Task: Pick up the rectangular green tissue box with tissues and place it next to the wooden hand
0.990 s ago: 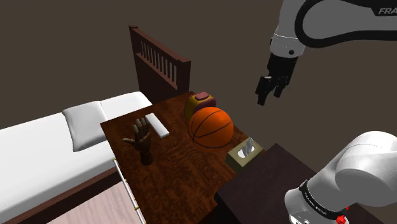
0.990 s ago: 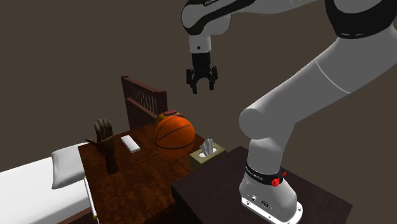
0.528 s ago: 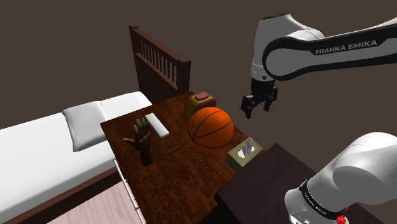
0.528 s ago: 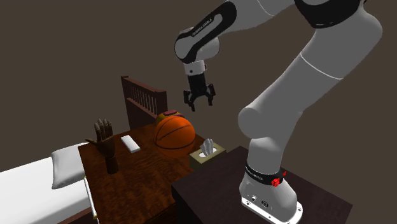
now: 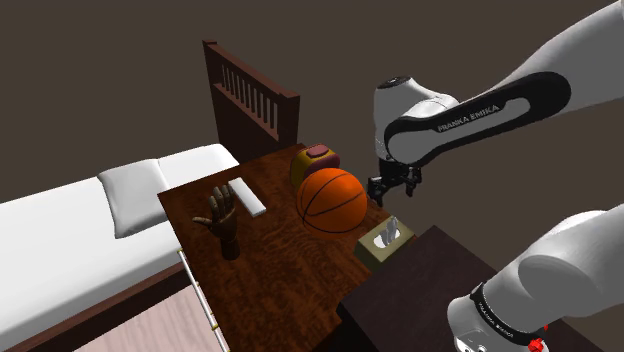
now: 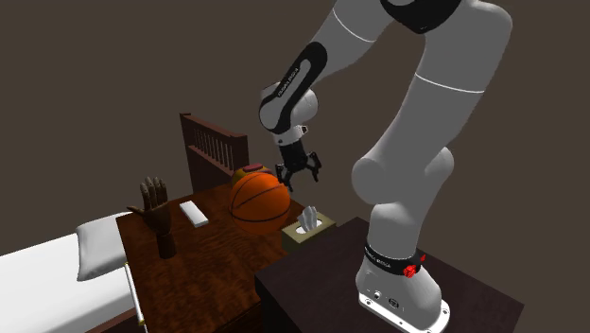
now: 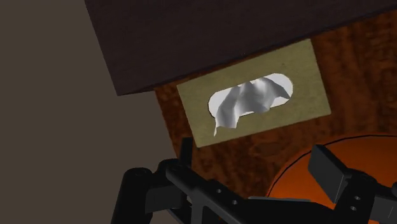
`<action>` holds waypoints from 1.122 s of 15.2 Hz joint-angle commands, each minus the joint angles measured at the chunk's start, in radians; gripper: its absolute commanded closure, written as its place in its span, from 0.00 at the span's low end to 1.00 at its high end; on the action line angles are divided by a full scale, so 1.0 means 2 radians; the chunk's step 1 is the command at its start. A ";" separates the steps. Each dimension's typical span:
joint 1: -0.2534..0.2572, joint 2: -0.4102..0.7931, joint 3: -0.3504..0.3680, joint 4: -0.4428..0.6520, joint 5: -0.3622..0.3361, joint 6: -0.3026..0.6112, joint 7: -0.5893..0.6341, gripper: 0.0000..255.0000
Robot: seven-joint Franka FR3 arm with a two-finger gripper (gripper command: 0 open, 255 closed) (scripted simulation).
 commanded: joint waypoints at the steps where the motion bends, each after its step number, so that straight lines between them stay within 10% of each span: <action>1: -0.015 0.043 0.004 0.000 -0.025 0.029 0.037 0.00; 17: -0.043 0.163 -0.007 -0.011 -0.114 0.125 0.136 0.00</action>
